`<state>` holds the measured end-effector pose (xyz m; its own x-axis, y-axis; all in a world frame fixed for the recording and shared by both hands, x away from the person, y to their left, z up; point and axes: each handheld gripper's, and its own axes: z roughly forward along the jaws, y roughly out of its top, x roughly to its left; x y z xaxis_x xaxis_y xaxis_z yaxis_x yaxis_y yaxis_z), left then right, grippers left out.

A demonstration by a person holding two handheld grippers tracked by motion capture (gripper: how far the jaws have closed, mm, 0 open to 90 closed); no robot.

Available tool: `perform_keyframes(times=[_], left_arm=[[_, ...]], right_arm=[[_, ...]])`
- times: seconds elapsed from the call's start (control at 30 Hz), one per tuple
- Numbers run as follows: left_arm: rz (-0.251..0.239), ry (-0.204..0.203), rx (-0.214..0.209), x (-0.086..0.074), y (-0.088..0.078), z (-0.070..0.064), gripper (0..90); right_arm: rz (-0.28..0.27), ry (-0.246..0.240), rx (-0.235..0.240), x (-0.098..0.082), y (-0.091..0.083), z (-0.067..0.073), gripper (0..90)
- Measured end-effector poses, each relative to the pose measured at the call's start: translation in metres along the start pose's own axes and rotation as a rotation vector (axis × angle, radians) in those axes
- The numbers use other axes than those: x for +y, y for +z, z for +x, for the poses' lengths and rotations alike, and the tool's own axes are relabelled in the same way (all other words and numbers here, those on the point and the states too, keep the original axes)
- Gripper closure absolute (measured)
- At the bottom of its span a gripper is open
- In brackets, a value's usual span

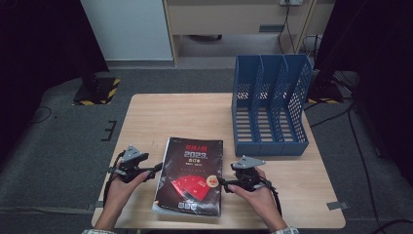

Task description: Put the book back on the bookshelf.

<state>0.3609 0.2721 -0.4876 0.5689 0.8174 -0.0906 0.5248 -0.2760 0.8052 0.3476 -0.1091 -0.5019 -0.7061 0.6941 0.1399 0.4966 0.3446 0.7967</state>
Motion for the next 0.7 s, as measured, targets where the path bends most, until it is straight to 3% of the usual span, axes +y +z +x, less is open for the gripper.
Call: perform_keyframes(times=[0.3,0.47,0.63,0.7], left_arm=[[0.065,0.047,-0.045,-0.002,0.013,-0.014,36.1],[0.094,0.032,-0.072,-0.005,0.017,-0.014,38.7],[0.102,0.020,-0.106,-0.005,0.018,-0.015,41.3],[0.104,0.016,-0.106,-0.006,0.018,-0.016,41.4]], right_arm=[[0.018,0.006,0.051,0.002,0.014,0.007,20.1],[0.042,0.019,0.075,0.000,0.023,0.005,16.4],[0.040,0.081,0.102,0.002,0.033,0.003,15.7],[0.038,0.085,0.105,0.003,0.036,0.003,15.8]])
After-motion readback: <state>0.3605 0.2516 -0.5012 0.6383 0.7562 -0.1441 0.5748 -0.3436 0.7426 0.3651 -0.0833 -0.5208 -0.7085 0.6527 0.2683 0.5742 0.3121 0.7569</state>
